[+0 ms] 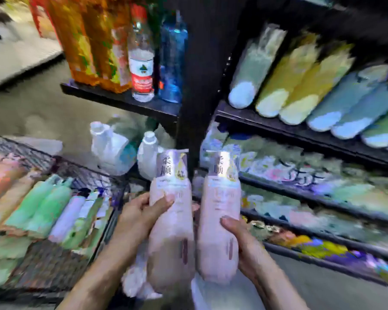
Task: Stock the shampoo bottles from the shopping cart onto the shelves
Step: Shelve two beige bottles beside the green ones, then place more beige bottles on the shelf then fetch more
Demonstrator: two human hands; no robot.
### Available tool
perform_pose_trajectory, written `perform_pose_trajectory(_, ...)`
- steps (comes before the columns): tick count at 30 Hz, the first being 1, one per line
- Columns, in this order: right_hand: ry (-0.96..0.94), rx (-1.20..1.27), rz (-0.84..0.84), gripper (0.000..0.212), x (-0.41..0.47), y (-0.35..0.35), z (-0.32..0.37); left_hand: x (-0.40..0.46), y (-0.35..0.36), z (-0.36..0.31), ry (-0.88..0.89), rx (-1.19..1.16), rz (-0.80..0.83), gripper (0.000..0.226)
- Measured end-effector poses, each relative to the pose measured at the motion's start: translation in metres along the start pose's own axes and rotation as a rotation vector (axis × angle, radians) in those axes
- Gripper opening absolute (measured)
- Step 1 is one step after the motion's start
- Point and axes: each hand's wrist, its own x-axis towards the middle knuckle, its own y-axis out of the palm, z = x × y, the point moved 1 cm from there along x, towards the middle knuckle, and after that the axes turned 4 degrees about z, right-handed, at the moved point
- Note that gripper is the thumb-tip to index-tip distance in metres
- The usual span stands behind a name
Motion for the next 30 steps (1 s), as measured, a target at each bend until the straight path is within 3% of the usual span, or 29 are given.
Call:
perform_pose_trajectory(1,-0.052,0.038,-0.038,0.104,-0.017,-0.022,0.008,-0.003,0.032,-0.003,-0.006,-0.01,0.077,0.014)
perform_pose_trajectory(3,-0.139,0.113,-0.093,0.092,-0.051,-0.057,0.025,-0.007,0.087,-0.002,0.019,0.001,0.242,0.037)
perform_pose_trajectory(5,-0.219,0.167,-0.137,0.094,-0.079,-0.086,0.04,-0.011,0.133,-0.003,0.031,0.052,0.366,0.05)
perform_pose_trajectory(10,-0.366,0.281,-0.24,0.089,-0.132,-0.142,0.06,-0.014,0.225,-0.005,-0.041,0.112,0.584,0.054)
perform_pose_trajectory(13,-0.421,0.32,-0.268,0.075,-0.149,-0.17,0.067,-0.009,0.269,-0.003,-0.051,0.155,0.63,0.047)
perform_pose_trajectory(17,-0.474,0.329,-0.287,0.072,-0.155,-0.21,0.079,-0.001,0.321,0.002,-0.064,0.179,0.676,0.016)
perform_pose_trajectory(23,-0.537,0.334,-0.332,0.069,-0.155,-0.279,0.125,0.031,0.412,0.002,-0.055,0.17,0.792,0.062)
perform_pose_trajectory(27,-0.589,0.357,-0.347,0.059,-0.151,-0.327,0.169,0.054,0.48,-0.011,-0.015,0.191,0.836,0.042)
perform_pose_trajectory(30,-0.599,0.351,-0.374,0.057,-0.151,-0.362,0.194,0.067,0.527,-0.019,0.033,0.226,0.854,0.05)
